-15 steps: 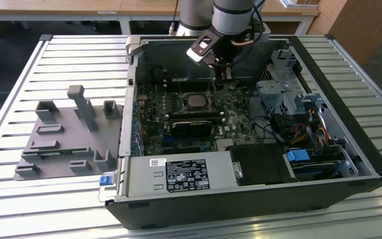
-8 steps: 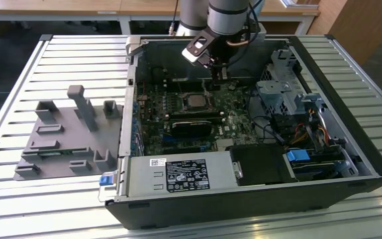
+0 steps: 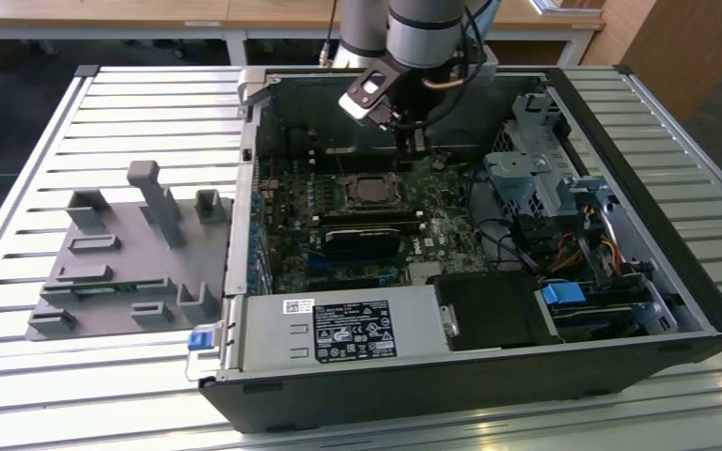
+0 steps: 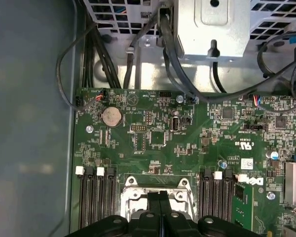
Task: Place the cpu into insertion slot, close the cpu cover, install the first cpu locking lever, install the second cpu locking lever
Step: 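Close the cpu cover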
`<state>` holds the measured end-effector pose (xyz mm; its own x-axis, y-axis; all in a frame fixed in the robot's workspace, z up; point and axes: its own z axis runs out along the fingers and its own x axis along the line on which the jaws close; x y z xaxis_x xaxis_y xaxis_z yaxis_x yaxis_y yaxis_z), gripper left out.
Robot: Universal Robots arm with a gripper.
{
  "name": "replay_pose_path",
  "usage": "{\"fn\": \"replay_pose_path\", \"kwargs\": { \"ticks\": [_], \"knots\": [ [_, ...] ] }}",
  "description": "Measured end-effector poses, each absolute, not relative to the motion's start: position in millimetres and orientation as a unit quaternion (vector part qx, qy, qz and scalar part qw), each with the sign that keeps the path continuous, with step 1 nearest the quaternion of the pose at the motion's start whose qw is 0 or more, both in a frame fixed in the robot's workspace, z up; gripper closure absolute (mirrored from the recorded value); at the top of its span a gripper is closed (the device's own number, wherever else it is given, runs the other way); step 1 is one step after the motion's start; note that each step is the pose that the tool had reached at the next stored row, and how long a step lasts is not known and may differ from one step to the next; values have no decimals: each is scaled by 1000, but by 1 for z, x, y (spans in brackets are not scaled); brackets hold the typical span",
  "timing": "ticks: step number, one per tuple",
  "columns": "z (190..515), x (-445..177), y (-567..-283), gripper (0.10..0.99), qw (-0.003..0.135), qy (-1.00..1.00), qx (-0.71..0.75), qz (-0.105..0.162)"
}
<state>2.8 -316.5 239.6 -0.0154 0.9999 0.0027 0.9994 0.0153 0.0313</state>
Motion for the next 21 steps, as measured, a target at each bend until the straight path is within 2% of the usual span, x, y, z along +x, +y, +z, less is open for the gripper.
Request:
{"fn": "replay_pose_path", "kwargs": {
  "ticks": [21],
  "knots": [
    [238, -31, -316, 969, 10, 712, 702, 12]
  ]
}}
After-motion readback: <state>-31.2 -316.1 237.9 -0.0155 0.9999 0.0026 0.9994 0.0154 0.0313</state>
